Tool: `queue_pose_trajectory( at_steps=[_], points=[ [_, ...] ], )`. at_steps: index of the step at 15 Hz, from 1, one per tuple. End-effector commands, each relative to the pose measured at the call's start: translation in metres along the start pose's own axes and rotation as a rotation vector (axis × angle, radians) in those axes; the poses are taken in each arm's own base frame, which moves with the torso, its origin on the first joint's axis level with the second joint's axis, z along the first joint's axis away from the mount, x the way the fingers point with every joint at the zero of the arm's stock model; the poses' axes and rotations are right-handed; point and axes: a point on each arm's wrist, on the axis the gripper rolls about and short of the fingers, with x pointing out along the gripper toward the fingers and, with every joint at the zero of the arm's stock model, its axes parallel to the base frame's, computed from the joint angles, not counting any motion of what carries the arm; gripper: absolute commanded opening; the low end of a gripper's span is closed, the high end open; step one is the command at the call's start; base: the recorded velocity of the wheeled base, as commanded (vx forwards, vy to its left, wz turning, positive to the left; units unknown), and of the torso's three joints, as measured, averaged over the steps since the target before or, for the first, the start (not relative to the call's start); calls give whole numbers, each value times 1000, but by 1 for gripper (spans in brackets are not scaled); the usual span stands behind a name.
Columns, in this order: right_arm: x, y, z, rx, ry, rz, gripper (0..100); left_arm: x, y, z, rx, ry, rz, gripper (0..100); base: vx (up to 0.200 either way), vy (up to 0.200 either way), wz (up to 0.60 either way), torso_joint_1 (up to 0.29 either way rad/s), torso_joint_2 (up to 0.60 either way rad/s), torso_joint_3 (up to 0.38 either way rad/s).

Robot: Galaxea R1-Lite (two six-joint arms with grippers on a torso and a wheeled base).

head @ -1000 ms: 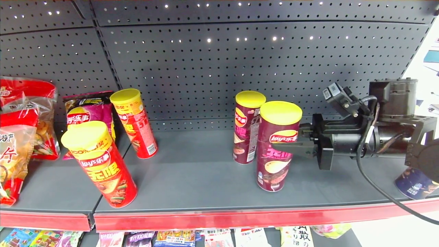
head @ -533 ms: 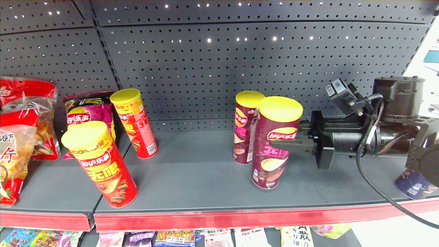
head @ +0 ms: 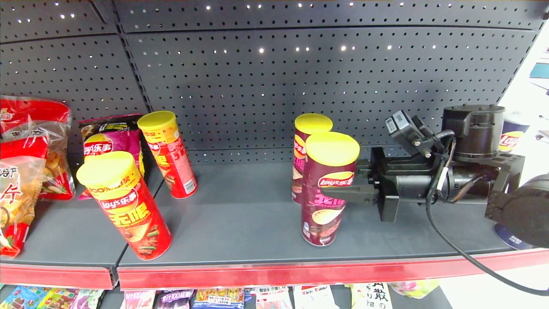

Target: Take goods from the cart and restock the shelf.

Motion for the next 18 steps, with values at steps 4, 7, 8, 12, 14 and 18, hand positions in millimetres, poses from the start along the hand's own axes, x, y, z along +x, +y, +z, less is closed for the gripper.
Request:
queue_pose_trajectory(
  at_steps=[4, 7, 8, 12, 14, 18],
  points=[
    [14, -2, -7, -20, -15, 19, 0, 0, 0, 0, 0, 1, 0, 100, 0, 0, 0, 0, 0, 0],
    [13, 2, -12, -4, -2, 27, 0, 0, 0, 0, 0, 1, 0, 100, 0, 0, 0, 0, 0, 0],
    [13, 3, -13, -2, 0, 27, 0, 0, 0, 0, 0, 1, 0, 100, 0, 0, 0, 0, 0, 0],
    [13, 3, -11, -11, 0, 13, 0, 0, 0, 0, 0, 1, 0, 100, 0, 0, 0, 0, 0, 0],
    [15, 5, -10, -16, 3, -1, 0, 0, 0, 0, 0, 1, 0, 100, 0, 0, 0, 0, 0, 0],
    [18, 7, -10, -31, 2, -26, 0, 0, 0, 0, 0, 1, 0, 100, 0, 0, 0, 0, 0, 0]
  ],
)
